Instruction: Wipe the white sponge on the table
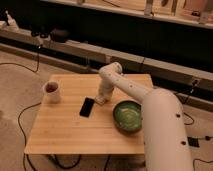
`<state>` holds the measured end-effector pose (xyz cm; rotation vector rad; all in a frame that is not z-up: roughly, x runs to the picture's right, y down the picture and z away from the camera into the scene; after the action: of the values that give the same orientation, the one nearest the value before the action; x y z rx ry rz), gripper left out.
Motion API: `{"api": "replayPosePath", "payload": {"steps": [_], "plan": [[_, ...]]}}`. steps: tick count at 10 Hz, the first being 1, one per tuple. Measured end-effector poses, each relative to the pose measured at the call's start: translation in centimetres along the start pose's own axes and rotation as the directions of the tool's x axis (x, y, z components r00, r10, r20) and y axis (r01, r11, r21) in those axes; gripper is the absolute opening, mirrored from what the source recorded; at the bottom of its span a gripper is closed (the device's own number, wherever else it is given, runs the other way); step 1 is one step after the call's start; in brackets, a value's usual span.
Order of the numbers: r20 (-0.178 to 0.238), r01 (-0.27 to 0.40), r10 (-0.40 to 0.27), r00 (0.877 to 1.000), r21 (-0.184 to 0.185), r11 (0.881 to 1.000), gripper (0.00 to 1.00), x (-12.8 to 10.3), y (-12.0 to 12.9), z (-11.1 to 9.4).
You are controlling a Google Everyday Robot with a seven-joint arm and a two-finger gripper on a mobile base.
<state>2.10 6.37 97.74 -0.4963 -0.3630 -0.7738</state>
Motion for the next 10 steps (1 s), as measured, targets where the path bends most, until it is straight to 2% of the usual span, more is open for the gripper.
{"api": "replayPosePath", "payload": {"steps": [3, 5, 6, 8, 9, 10], "plan": [[-0.031, -0.086, 0.084, 0.996, -0.073, 0.994, 0.38, 1.7, 4.9, -0.6], [-0.079, -0.183, 0.176, 0.981, -0.093, 0.979, 0.38, 4.7, 7.5, -1.0], [-0.111, -0.230, 0.220, 0.969, -0.085, 0.970, 0.38, 6.8, 8.0, -1.3], [-0.156, -0.267, 0.255, 0.954, -0.060, 0.962, 0.38, 9.9, 7.2, -1.8], [-0.168, -0.262, 0.251, 0.953, -0.048, 0.964, 0.38, 10.8, 6.1, -1.9], [-0.165, -0.247, 0.238, 0.957, -0.038, 0.968, 0.38, 11.0, 4.7, -1.7]]}}
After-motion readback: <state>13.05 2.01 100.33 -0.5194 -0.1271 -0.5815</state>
